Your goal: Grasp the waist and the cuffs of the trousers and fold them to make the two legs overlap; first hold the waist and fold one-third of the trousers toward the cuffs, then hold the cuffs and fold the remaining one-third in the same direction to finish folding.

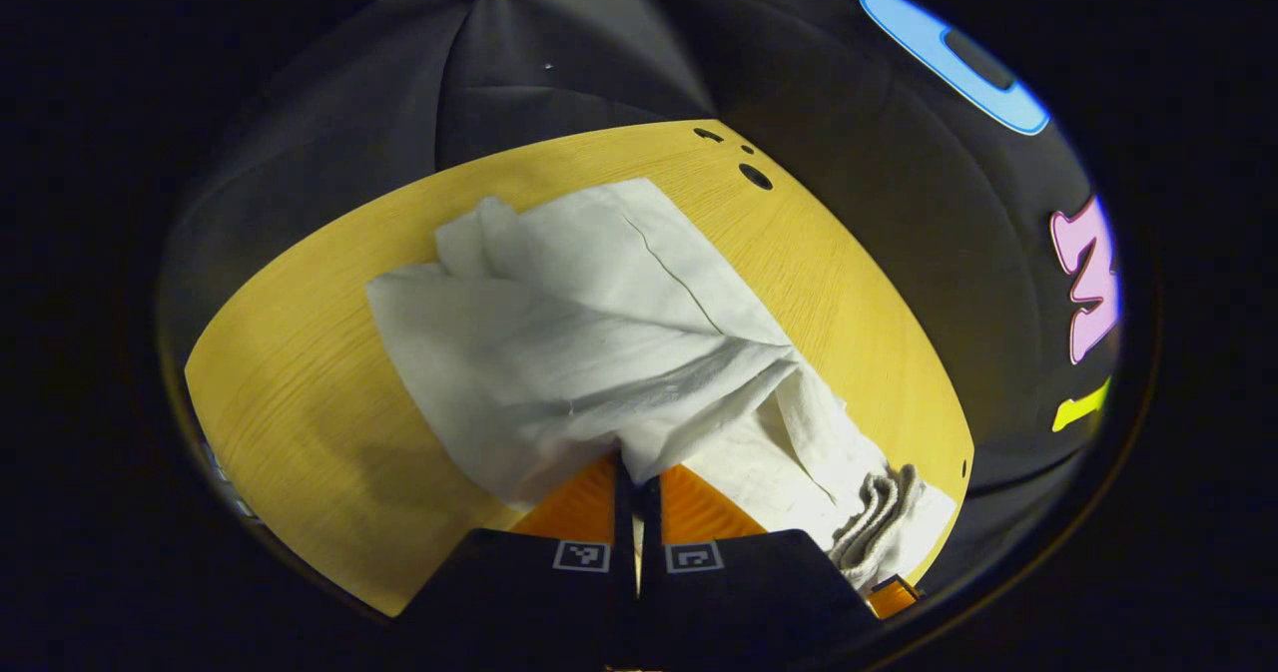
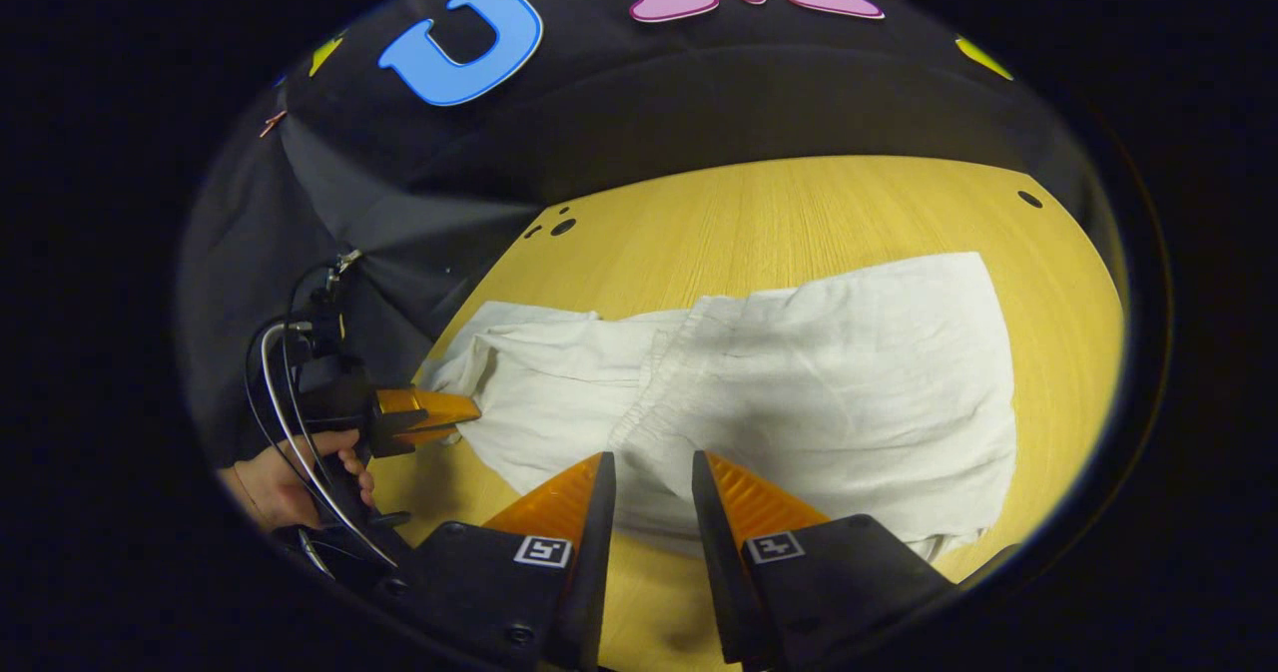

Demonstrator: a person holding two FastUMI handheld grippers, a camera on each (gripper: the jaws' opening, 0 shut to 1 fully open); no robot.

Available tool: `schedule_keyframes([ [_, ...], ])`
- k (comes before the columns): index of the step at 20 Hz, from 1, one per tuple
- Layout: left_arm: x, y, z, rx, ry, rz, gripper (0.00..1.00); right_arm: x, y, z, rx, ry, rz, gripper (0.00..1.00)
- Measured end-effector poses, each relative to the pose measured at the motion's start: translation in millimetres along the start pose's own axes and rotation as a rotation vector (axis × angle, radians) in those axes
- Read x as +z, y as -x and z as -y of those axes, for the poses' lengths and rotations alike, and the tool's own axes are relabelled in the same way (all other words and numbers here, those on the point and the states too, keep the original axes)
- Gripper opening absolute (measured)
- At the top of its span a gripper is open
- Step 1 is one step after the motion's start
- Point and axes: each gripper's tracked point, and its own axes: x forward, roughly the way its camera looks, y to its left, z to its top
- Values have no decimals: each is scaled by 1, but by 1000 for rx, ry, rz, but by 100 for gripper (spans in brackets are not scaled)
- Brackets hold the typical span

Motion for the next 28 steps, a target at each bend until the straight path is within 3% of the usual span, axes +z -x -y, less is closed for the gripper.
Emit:
schedule_keyframes([
  [1, 1, 0, 1, -3, 10, 4, 6, 0, 6, 6, -10, -6, 4, 34],
  [2, 1, 0, 0, -9, 17, 4, 6, 1, 13, 15, -22, -14, 7, 48],
  [6, 9, 8, 5, -35, 70, 16, 6, 1, 45, 59, -82, -46, 27, 48],
  [9, 19, 28, 27, -95, 48, 62, 6, -1, 68, 87, -117, -80, 43, 48],
  [14, 36, 56, 73, -162, -85, 155, 9, 3, 95, 131, -175, -147, 90, 48],
  [15, 40, 63, 85, -178, -119, 179, 5, 2, 99, 137, -185, -156, 93, 48],
  [16, 43, 67, 97, -192, -151, 203, 9, 2, 104, 143, -193, -163, 95, 48],
  [19, 44, 83, 135, -230, -243, 242, 5, 2, 115, 161, -213, -176, 110, 48],
  [28, -11, 107, 243, -335, -554, 268, 5, 12, 150, 210, -259, -228, 177, 48],
])
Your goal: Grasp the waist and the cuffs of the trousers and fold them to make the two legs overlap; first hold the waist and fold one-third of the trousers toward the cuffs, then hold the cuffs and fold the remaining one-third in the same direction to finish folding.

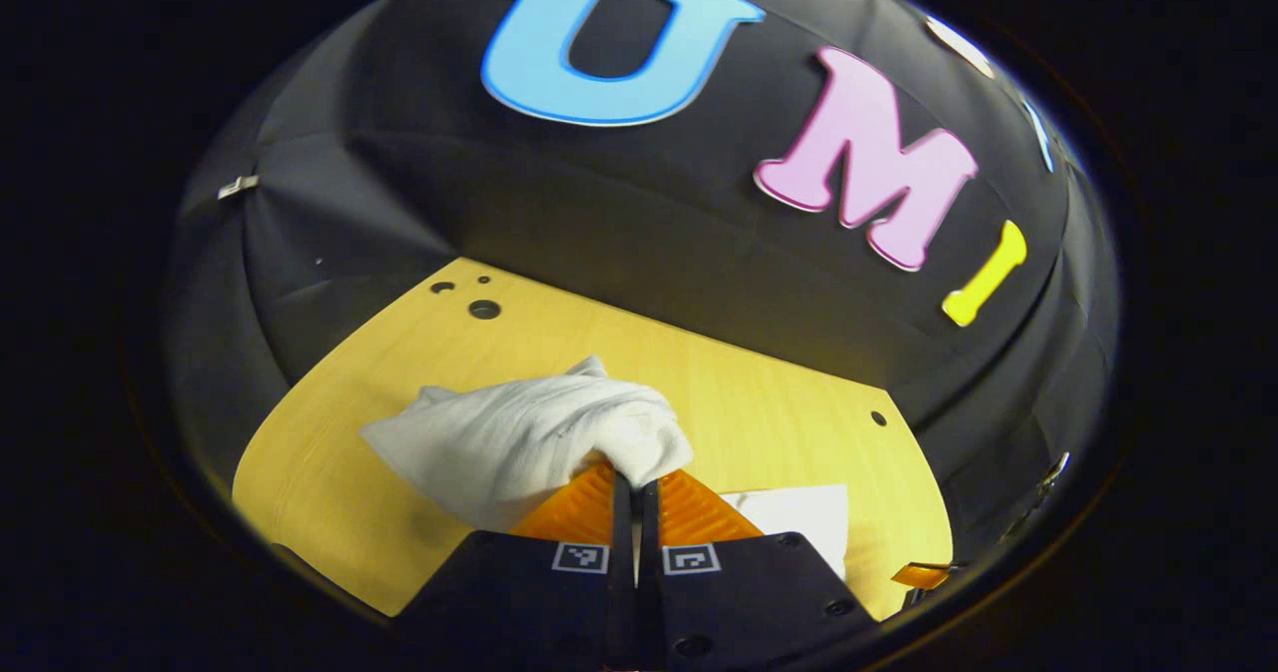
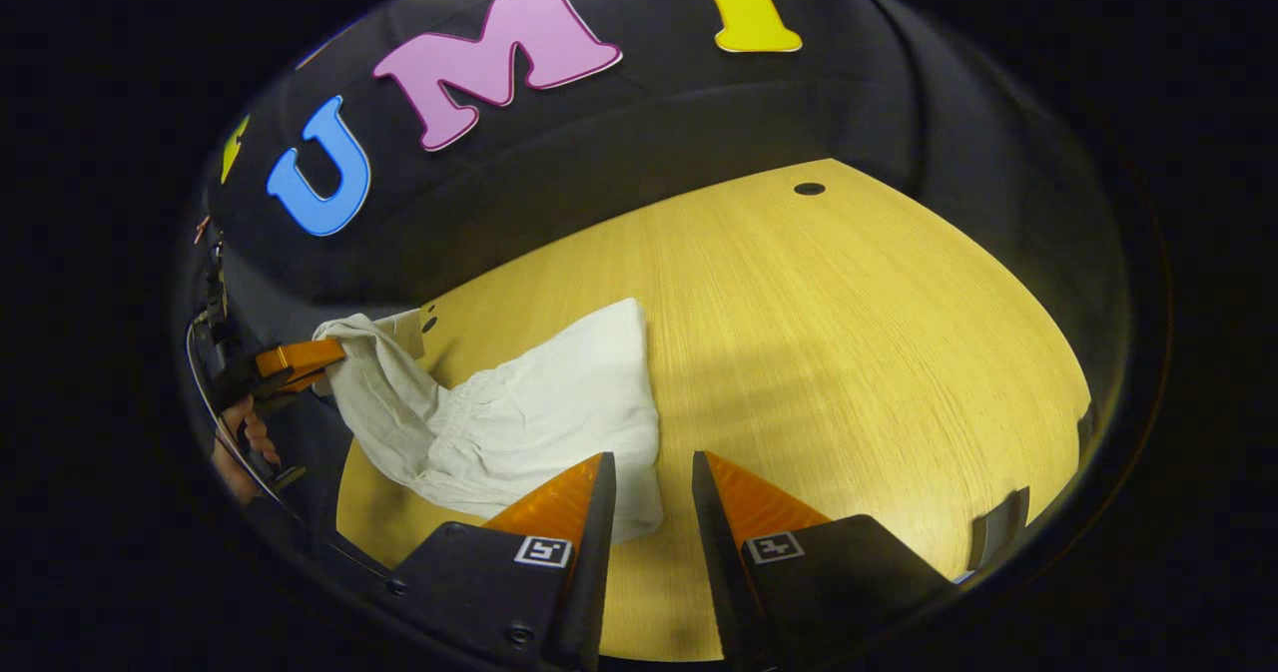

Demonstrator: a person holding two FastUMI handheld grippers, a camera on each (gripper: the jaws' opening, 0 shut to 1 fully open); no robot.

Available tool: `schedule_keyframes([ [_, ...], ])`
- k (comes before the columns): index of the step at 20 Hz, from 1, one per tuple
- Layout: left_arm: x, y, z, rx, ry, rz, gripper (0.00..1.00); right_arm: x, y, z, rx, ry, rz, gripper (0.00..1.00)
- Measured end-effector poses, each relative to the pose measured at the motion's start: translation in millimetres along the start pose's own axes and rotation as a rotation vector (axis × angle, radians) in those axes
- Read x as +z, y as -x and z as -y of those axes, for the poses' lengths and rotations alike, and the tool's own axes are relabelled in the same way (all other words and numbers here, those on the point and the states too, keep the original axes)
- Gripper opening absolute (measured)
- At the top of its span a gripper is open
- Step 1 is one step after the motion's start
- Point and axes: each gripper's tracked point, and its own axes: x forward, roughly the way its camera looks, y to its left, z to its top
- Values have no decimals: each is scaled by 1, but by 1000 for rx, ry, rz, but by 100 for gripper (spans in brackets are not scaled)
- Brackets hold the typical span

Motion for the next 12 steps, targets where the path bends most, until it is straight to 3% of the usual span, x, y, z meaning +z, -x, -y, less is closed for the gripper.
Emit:
schedule_keyframes([
  [12, -63, -26, 112, -116, -189, -95, 5, 7, 18, 59, -34, -51, 11, 48],
])
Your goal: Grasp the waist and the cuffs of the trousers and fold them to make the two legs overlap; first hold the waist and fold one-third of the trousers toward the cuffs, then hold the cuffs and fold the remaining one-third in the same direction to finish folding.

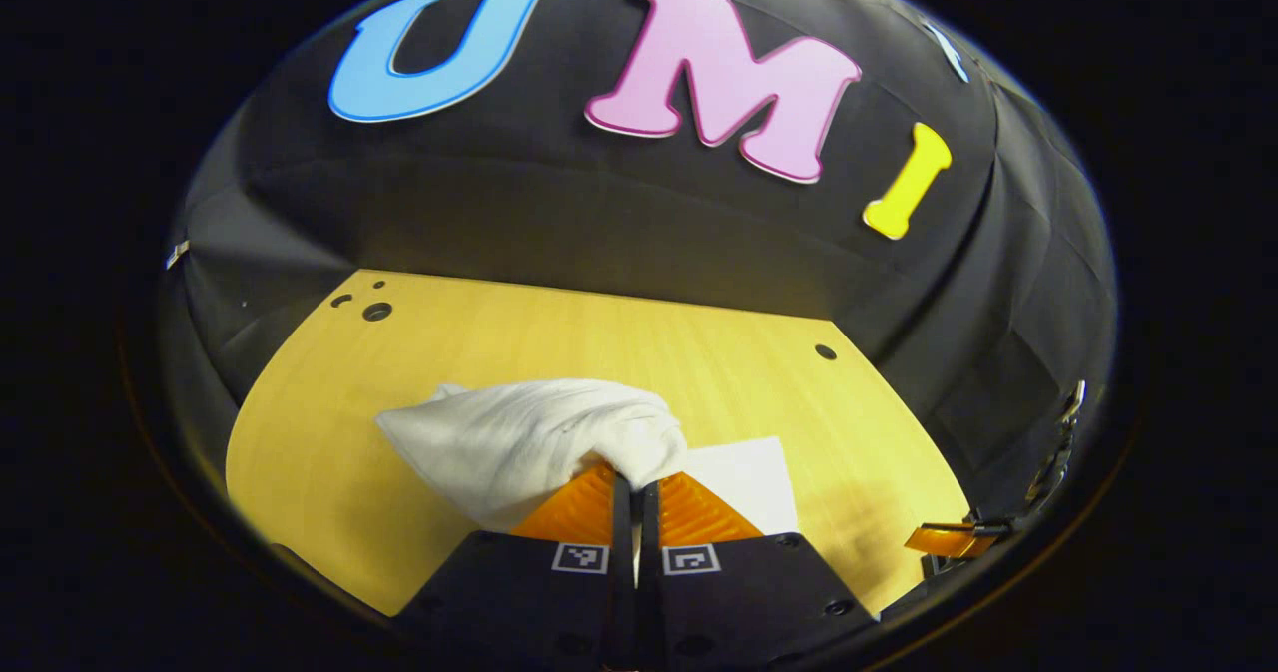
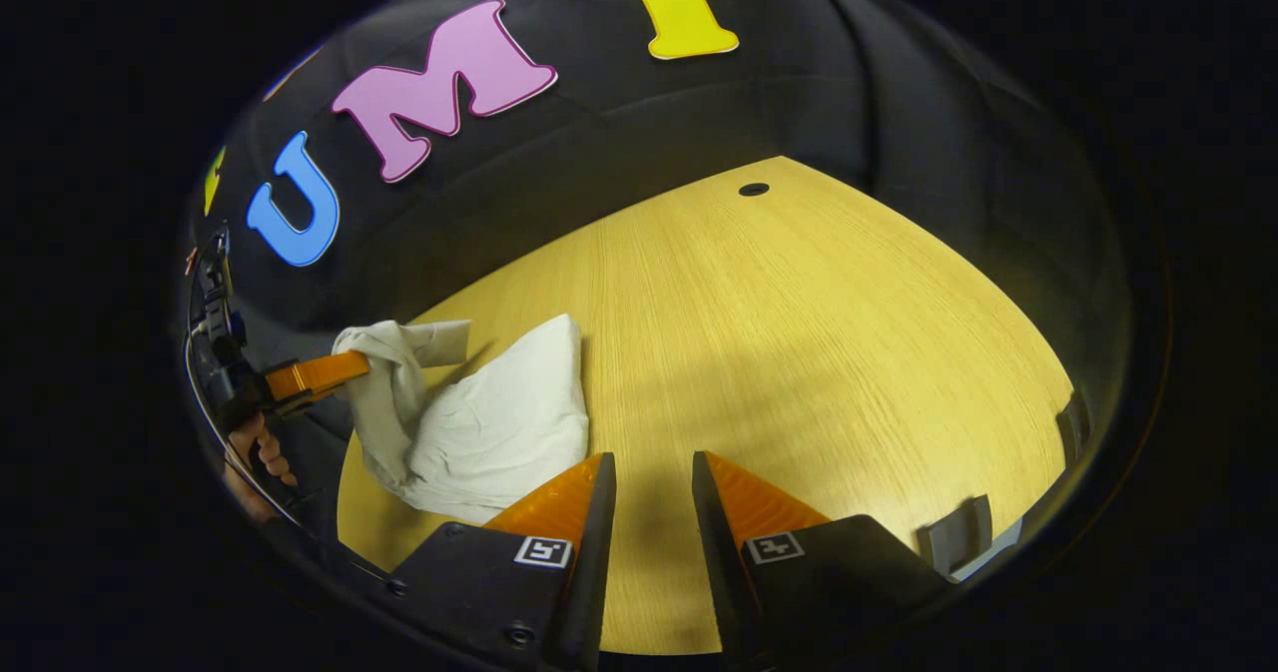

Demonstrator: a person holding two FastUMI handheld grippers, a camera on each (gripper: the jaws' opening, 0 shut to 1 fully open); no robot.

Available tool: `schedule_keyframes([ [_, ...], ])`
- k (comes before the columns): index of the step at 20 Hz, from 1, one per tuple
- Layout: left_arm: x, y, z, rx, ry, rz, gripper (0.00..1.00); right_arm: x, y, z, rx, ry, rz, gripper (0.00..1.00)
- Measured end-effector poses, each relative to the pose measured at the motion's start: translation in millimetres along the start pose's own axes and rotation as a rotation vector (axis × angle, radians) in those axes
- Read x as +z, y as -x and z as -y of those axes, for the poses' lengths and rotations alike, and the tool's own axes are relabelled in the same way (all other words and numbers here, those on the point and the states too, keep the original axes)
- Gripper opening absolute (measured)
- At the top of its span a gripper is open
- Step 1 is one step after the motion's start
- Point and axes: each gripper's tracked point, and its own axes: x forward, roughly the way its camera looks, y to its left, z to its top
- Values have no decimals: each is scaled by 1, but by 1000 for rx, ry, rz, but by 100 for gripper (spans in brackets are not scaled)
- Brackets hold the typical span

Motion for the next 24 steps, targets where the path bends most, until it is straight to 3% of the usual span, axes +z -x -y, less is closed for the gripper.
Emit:
schedule_keyframes([
  [9, -82, -36, 39, -16, -134, -169, 6, 3, 5, 38, -33, -6, -15, 48],
  [14, -118, -45, 44, -47, -98, -272, 14, 1, 1, 47, -37, -22, -30, 48],
  [16, -128, -48, 47, -70, -51, -304, 10, 1, -1, 47, -37, -20, -35, 48],
  [20, -149, -51, 48, -105, 61, -395, 40, 4, -8, 46, -33, -32, -43, 48],
  [23, -145, -53, 58, -137, 85, -380, 83, 11, -9, 39, -21, -43, -26, 48],
  [24, -145, -50, 58, -138, 67, -377, 87, 13, -8, 38, -21, -38, -22, 48],
])
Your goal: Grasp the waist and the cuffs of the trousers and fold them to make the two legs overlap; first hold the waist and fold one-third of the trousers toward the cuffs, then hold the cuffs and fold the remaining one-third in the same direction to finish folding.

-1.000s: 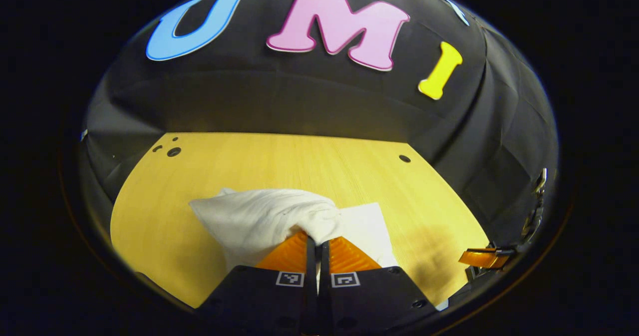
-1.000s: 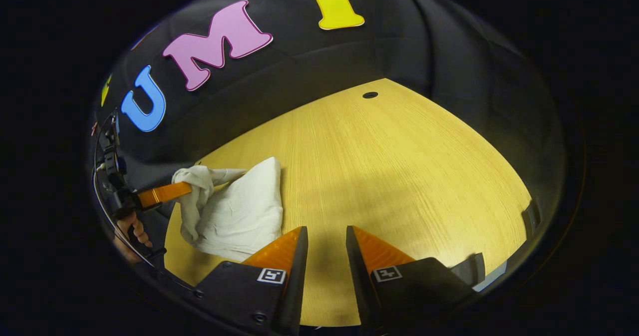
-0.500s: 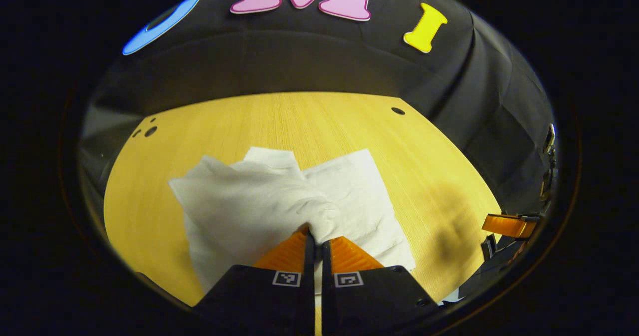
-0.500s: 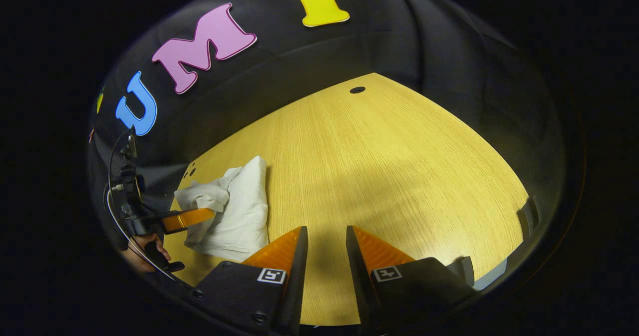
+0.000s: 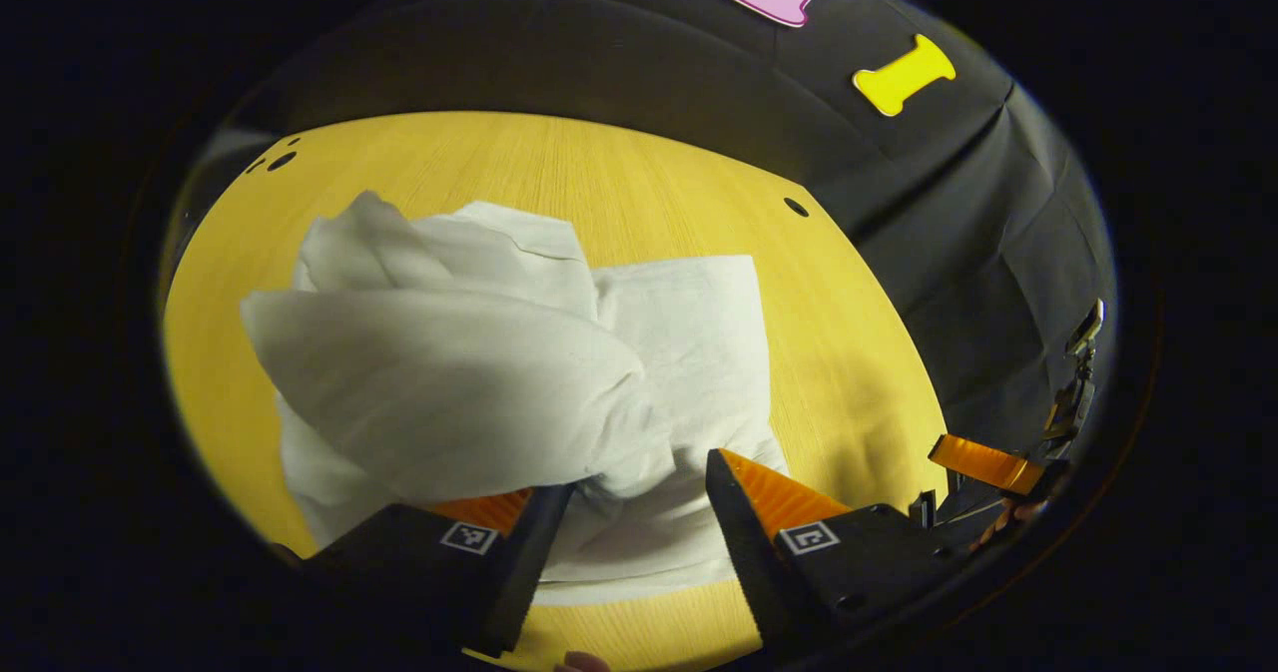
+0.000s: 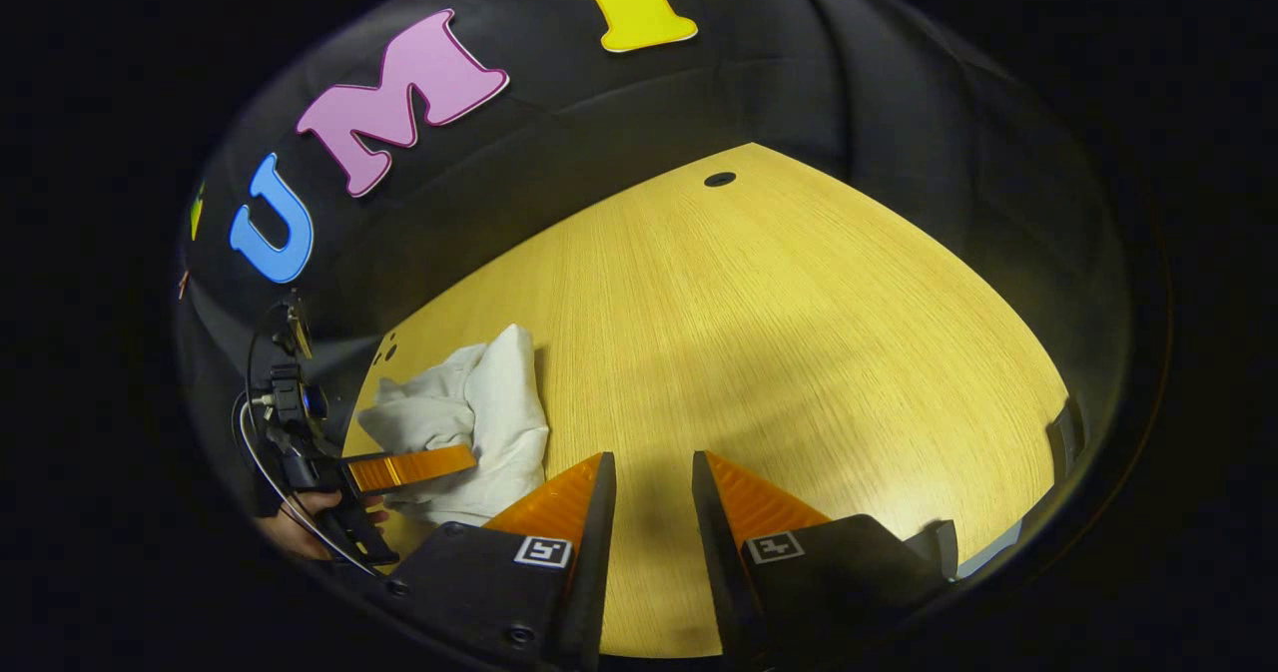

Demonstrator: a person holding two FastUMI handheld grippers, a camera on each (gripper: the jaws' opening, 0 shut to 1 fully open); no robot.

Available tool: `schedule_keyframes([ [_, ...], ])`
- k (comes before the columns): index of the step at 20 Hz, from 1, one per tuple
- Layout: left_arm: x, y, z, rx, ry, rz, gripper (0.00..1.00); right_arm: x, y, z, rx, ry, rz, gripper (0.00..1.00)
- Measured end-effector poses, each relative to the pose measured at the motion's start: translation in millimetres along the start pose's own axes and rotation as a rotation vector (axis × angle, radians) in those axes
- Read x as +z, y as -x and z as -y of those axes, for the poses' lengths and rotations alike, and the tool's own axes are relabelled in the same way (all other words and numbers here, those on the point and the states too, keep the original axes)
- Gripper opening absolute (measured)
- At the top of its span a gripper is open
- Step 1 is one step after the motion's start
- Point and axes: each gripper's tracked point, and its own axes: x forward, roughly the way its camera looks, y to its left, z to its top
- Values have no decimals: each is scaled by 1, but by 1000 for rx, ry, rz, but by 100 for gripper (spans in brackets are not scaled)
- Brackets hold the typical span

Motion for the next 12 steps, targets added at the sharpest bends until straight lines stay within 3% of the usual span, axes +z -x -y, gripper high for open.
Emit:
schedule_keyframes([
  [1, 0, 1, 2, 2, -26, 3, 92, 1, -1, -3, 3, 3, 3, 48],
  [6, 4, 25, 5, 14, -136, 30, 96, 4, 3, -20, 21, -15, 16, 48],
  [12, -4, 63, -7, 8, -85, 26, 96, -5, 3, -48, 38, 2, 11, 48],
])
